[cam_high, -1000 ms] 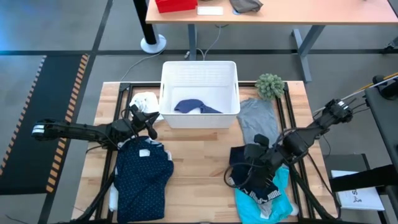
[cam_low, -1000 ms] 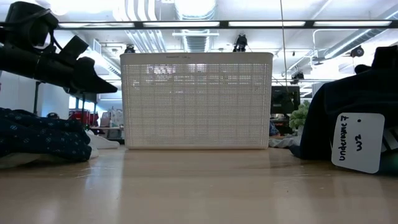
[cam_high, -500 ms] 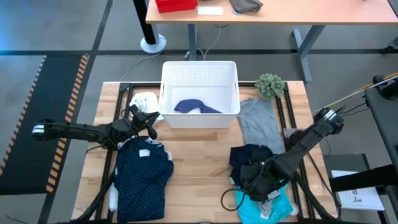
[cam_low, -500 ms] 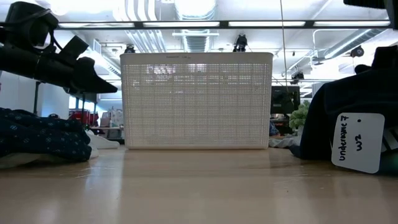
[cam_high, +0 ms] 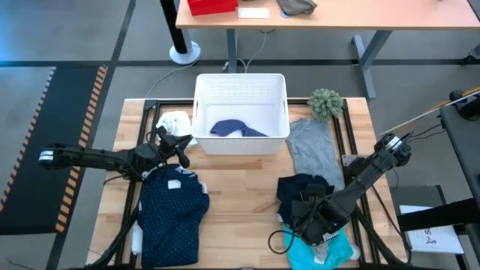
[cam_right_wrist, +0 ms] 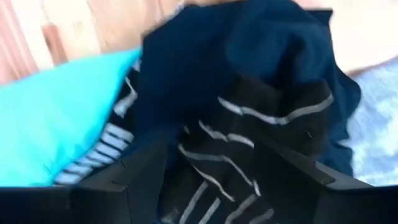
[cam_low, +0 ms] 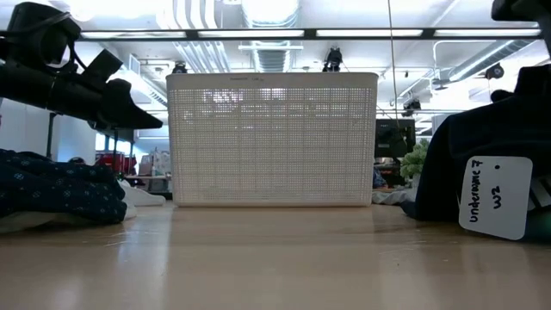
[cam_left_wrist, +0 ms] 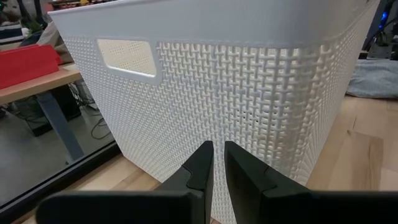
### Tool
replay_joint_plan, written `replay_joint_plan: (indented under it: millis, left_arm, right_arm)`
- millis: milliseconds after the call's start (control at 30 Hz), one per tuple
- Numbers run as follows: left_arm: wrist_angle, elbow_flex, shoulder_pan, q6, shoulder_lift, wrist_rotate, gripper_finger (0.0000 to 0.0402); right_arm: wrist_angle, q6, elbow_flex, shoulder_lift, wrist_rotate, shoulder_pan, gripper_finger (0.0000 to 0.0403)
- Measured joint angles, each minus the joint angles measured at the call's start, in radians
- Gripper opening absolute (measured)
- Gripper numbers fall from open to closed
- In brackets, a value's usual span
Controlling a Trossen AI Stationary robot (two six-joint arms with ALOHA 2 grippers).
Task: Sort clothes
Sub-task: Put the black striped sock into the white laundry bin
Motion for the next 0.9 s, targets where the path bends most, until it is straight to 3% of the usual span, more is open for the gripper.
replay_joint_plan:
  millis: [300, 633, 900]
  left_arm:
    - [0.000, 0.000, 0.000, 0.000, 0.000, 0.000, 0.0027]
    - [0.000, 0.000, 0.000, 0.000, 0.000, 0.000, 0.0027]
    - [0.000, 0.000, 0.000, 0.000, 0.000, 0.000, 0.0027]
  right_arm:
    - [-0.013, 0.018, -0.038, 0.000, 0.000, 0.000, 0.0213]
    - [0.002, 0.054, -0.043, 0.000, 0.001, 0.012, 0.0224]
    - [0.006, 0.071, -0.048, 0.000, 0.038, 0.012, 0.0199]
